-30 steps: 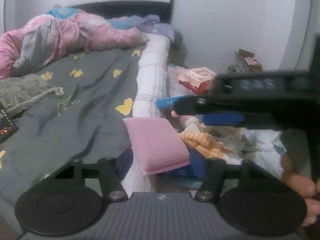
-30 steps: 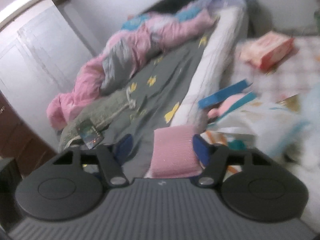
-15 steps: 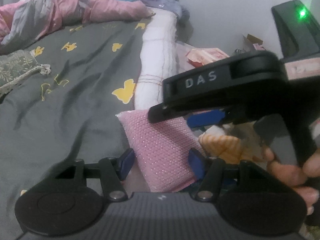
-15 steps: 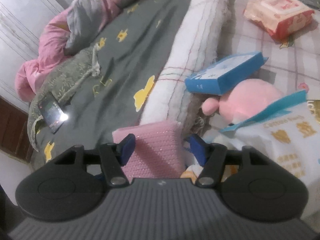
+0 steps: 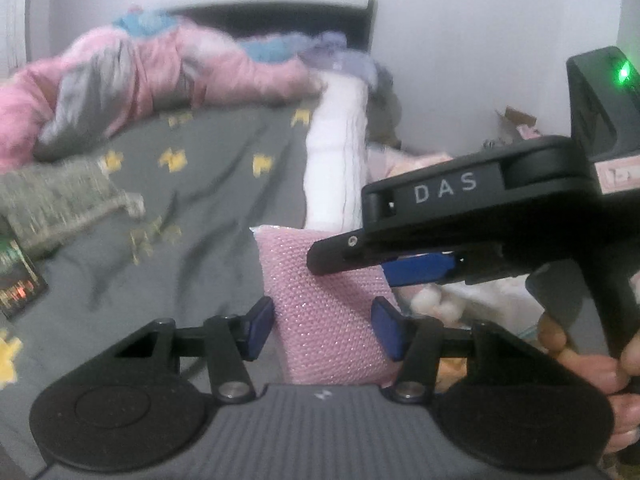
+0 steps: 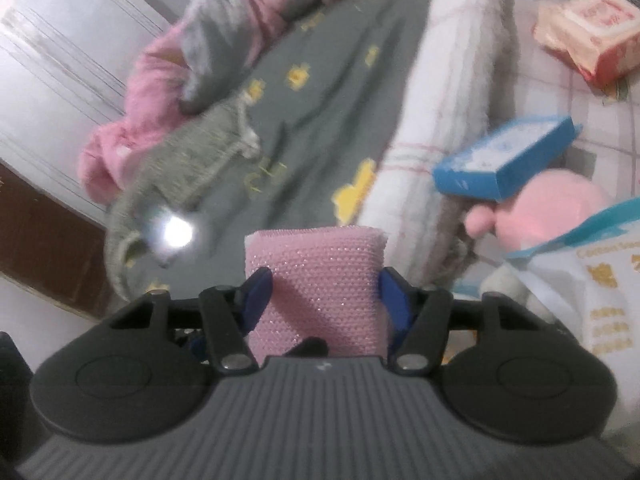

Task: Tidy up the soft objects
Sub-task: 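Carry the pink sponge with the right gripper into the cardboard box and release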

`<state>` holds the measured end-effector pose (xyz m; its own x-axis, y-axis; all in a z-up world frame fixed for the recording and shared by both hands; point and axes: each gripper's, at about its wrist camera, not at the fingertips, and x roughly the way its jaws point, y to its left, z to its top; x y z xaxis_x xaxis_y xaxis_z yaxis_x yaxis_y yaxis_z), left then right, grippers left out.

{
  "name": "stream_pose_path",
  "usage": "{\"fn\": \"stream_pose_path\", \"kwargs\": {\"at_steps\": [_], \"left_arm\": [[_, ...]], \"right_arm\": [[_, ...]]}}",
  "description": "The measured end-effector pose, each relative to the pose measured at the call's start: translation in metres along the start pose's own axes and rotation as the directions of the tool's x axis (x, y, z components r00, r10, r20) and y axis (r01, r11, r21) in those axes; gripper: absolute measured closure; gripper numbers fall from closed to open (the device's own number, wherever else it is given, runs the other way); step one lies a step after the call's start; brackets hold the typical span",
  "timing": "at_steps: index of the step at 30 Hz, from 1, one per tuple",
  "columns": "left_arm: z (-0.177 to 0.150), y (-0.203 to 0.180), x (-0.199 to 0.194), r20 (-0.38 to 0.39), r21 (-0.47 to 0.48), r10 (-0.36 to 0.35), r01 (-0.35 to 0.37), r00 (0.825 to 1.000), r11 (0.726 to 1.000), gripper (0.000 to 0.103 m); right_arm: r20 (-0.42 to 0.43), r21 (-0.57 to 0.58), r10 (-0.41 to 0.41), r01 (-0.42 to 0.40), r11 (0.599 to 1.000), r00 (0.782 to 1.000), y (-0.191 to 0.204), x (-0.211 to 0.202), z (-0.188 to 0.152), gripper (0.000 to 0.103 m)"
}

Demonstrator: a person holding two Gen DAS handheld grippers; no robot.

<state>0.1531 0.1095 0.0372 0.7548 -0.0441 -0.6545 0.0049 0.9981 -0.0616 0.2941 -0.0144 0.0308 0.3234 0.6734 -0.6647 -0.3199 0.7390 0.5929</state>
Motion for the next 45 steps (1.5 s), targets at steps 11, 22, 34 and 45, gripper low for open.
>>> {"fn": "stream_pose_path", "kwargs": {"at_steps": [11, 22, 34, 45], "left_arm": [[0.043, -0.124, -0.040, 0.112, 0.159, -0.167, 0.148, 0.980, 0.976, 0.047], [0.073, -0.317, 0.053, -0.149, 0.292, -0.423, 0.449, 0.894, 0.845, 0.047], [0.055, -0.403, 0.138, -0.348, 0.365, -0.344, 0.464, 0.872, 0.807, 0.045], [0.066, -0.377, 0.125, -0.295, 0.349, -0.365, 0.455, 0.883, 0.819, 0.042]], "right_arm": [[0.272, 0.035, 0.001, -0.011, 0.999, 0.962, -0.026, -0.165, -0.008, 0.044], [0.373, 0.345, -0.263, 0.130, 0.930, 0.890, -0.206, -0.328, -0.040, 0.044], [0.246, 0.599, -0.238, 0.046, 0.800, 0.940, -0.385, -0.311, -0.042, 0.043], [0.155, 0.678, -0.277, 0.102, 0.728, 0.948, -0.427, -0.267, -0.062, 0.045]]}}
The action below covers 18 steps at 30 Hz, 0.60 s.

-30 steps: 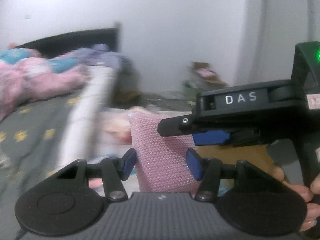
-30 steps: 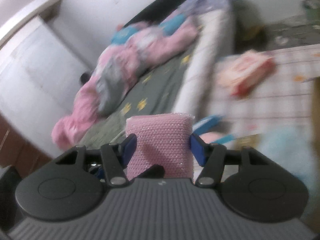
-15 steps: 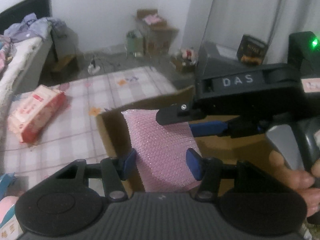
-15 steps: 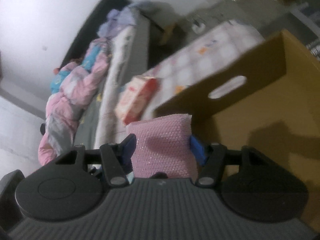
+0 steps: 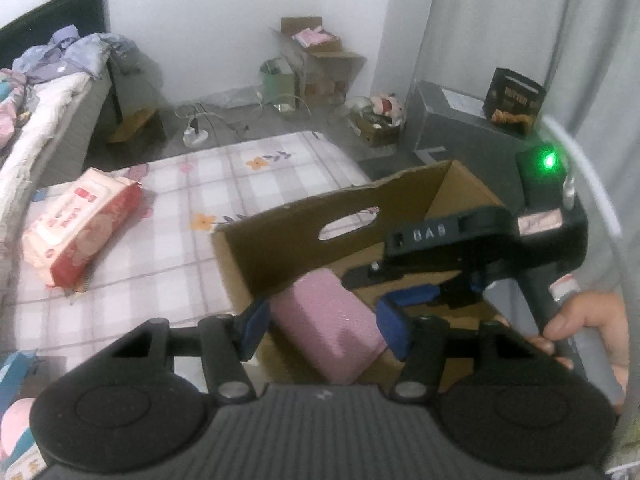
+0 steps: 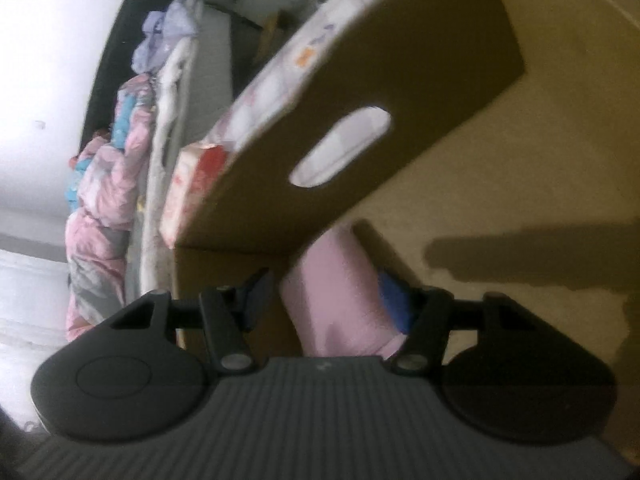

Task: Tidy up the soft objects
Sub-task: 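Carry the pink sponge with the right gripper into the cardboard box and release, then return the right gripper to the pile and grasp the blue bandage box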

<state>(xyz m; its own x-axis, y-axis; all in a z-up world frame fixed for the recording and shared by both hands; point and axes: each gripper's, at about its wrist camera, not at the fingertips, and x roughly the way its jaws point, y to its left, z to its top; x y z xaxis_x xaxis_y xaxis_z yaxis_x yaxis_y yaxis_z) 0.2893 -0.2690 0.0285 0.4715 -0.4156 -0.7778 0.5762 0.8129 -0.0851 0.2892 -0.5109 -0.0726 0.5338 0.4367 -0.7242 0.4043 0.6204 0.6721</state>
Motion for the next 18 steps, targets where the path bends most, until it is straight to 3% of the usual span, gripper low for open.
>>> {"fn": "stream_pose_path", "kwargs": {"at_steps": [9, 18], "left_arm": [[-0.024, 0.028, -0.045, 0.034, -0.028, 0.062, -0.061, 0.997, 0.998, 0.036], [-0.080, 0.072, -0.094, 0.063, -0.102, 0.155, -0.148, 0.986, 0.984, 0.032]], "right_arm": [[-0.040, 0.021, -0.090, 0.091, 0.996, 0.995, 0.009, 0.031, -0.025, 0.058], [0.027, -0.043, -0.138, 0.139, 0.989, 0.990, 0.030, 0.045, -0.042, 0.057]]}}
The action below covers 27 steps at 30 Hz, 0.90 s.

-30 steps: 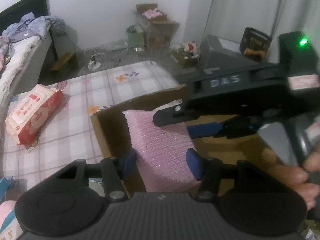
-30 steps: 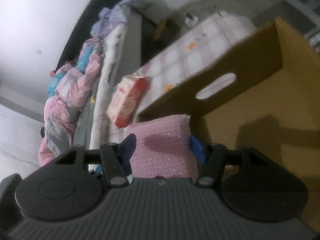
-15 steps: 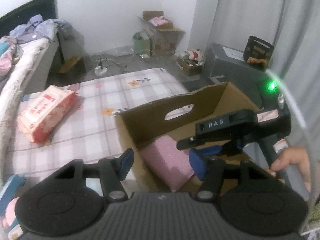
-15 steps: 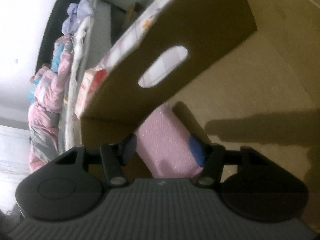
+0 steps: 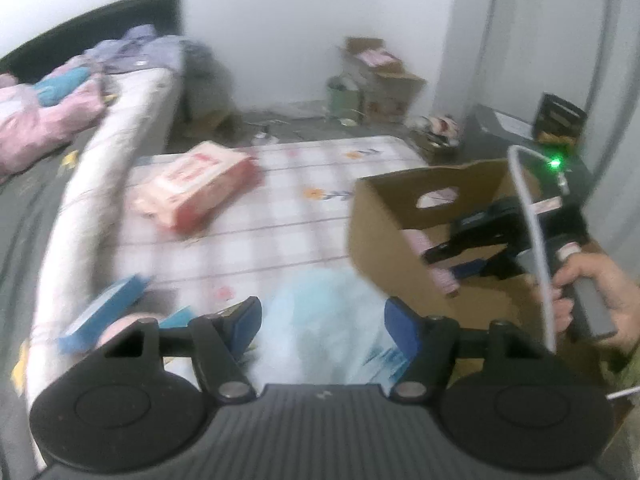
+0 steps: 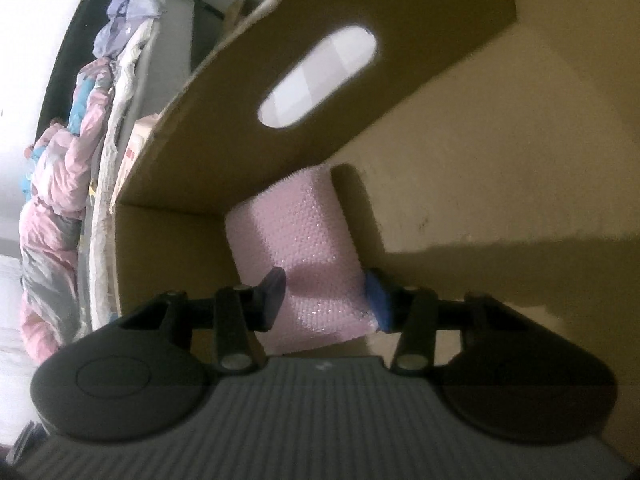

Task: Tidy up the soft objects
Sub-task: 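Return the right gripper to the pile and grasp the blue bandage box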

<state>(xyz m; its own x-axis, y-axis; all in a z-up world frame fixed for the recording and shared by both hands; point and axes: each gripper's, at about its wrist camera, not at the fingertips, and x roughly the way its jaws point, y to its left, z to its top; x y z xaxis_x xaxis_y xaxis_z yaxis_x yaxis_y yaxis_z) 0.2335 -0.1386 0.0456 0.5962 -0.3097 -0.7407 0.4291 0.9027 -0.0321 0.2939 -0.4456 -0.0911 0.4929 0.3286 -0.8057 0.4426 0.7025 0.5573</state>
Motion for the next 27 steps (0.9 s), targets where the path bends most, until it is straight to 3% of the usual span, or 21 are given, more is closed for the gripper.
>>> {"fn": "stream_pose_path", "kwargs": {"at_steps": [8, 13, 17, 22, 27], "left_arm": [[-0.051, 0.058, -0.056, 0.067, -0.107, 0.099, -0.091, 0.993, 0.990, 0.025], [-0.081, 0.084, -0.084, 0.092, -0.164, 0.152, -0.135, 0.984, 0.977, 0.022], [-0.103, 0.096, -0.097, 0.102, -0.180, 0.181, -0.161, 0.978, 0.970, 0.022], [-0.120, 0.109, -0.106, 0.122, -0.210, 0.181, -0.153, 0.976, 0.966, 0.023], [-0.116, 0.122, -0.104, 0.155, -0.211, 0.201, -0.166, 0.967, 0.963, 0.028]], "right_arm": [[0.119, -0.104, -0.056, 0.068, 0.992, 0.991, 0.016, -0.036, 0.002, 0.037], [0.235, -0.175, -0.046, 0.088, 0.981, 0.971, 0.031, -0.086, -0.003, 0.035], [0.278, -0.255, 0.007, 0.067, 0.965, 0.961, 0.056, -0.125, -0.022, 0.035], [0.216, -0.365, 0.131, -0.044, 0.930, 0.968, 0.096, -0.153, -0.063, 0.035], [0.040, -0.438, 0.231, -0.191, 0.878, 0.972, 0.156, -0.138, -0.097, 0.035]]}}
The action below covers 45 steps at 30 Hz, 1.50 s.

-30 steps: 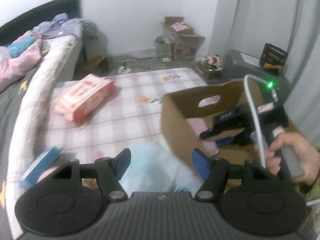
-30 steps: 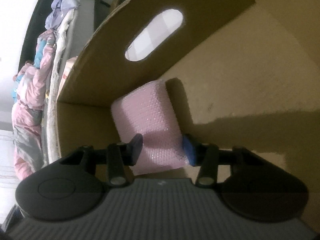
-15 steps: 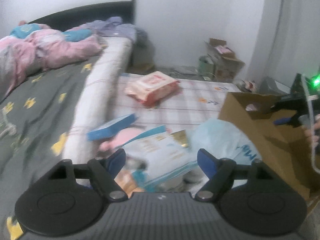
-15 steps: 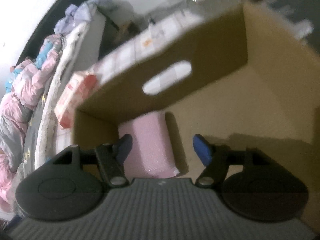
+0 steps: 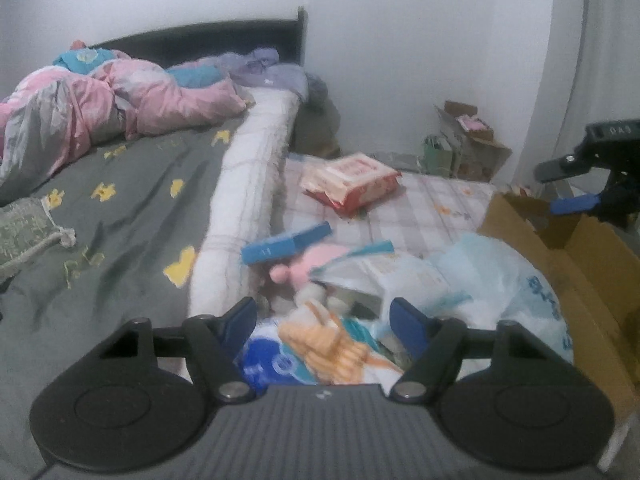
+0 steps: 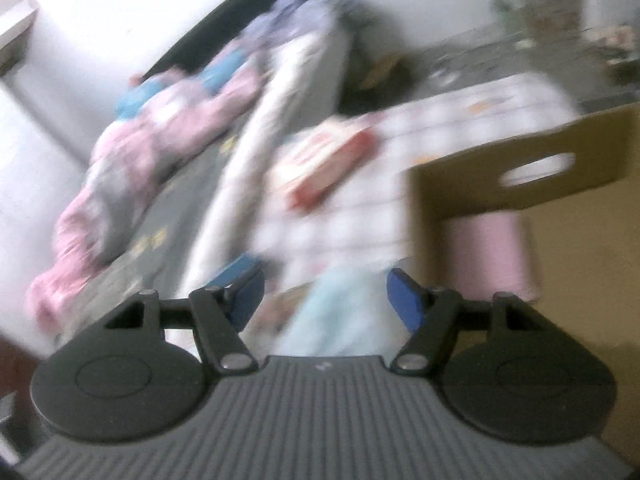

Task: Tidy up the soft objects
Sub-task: 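Return the right gripper to the pile and grasp the blue bandage box, then carry the blue bandage box with the right gripper into the cardboard box and release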

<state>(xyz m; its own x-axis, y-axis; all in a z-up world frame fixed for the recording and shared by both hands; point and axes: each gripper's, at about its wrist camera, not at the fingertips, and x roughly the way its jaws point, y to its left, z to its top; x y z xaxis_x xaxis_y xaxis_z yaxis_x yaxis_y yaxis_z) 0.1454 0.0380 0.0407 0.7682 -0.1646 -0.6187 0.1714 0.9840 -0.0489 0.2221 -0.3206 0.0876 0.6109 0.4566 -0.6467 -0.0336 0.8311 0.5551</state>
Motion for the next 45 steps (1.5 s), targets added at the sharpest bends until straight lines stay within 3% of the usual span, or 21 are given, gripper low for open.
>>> {"fn": "stream_pose_path", "kwargs": {"at_steps": [4, 8, 12, 16, 21, 30, 39, 45], "left_arm": [[0.017, 0.013, 0.017, 0.014, 0.010, 0.014, -0.014, 1.000, 1.000, 0.030], [0.043, 0.040, 0.055, -0.055, -0.075, -0.031, 0.027, 0.998, 0.997, 0.034], [0.066, 0.065, 0.107, -0.154, -0.151, -0.103, 0.079, 0.983, 0.985, 0.034], [0.078, 0.078, 0.155, -0.256, -0.199, -0.178, 0.129, 0.950, 0.972, 0.034], [0.078, 0.086, 0.191, -0.330, -0.214, -0.190, 0.123, 0.925, 0.969, 0.031], [0.080, 0.091, 0.221, -0.381, -0.232, -0.222, 0.140, 0.897, 0.963, 0.022], [0.091, 0.087, 0.198, -0.312, -0.210, -0.236, 0.176, 0.920, 0.962, 0.017], [0.100, 0.075, 0.154, -0.228, -0.183, -0.261, 0.222, 0.938, 0.958, 0.027]], "right_arm": [[-0.086, 0.015, 0.097, -0.096, 0.995, 0.991, 0.048, 0.042, 0.007, 0.037], [-0.178, 0.057, 0.124, -0.116, 0.992, 0.976, 0.080, 0.106, 0.022, 0.037], [-0.283, 0.123, 0.104, -0.072, 0.990, 0.953, 0.091, 0.179, 0.039, 0.038], [-0.357, 0.167, 0.059, 0.001, 0.986, 0.932, 0.084, 0.252, 0.048, 0.039], [-0.427, 0.217, 0.037, 0.062, 0.974, 0.903, 0.071, 0.314, 0.048, 0.039], [-0.462, 0.275, 0.144, -0.013, 0.961, 0.875, 0.062, 0.349, 0.041, 0.077], [-0.420, 0.309, 0.309, -0.185, 0.933, 0.853, 0.074, 0.328, 0.051, 0.085], [-0.393, 0.299, 0.387, -0.282, 0.911, 0.834, 0.085, 0.293, 0.057, 0.085]]}}
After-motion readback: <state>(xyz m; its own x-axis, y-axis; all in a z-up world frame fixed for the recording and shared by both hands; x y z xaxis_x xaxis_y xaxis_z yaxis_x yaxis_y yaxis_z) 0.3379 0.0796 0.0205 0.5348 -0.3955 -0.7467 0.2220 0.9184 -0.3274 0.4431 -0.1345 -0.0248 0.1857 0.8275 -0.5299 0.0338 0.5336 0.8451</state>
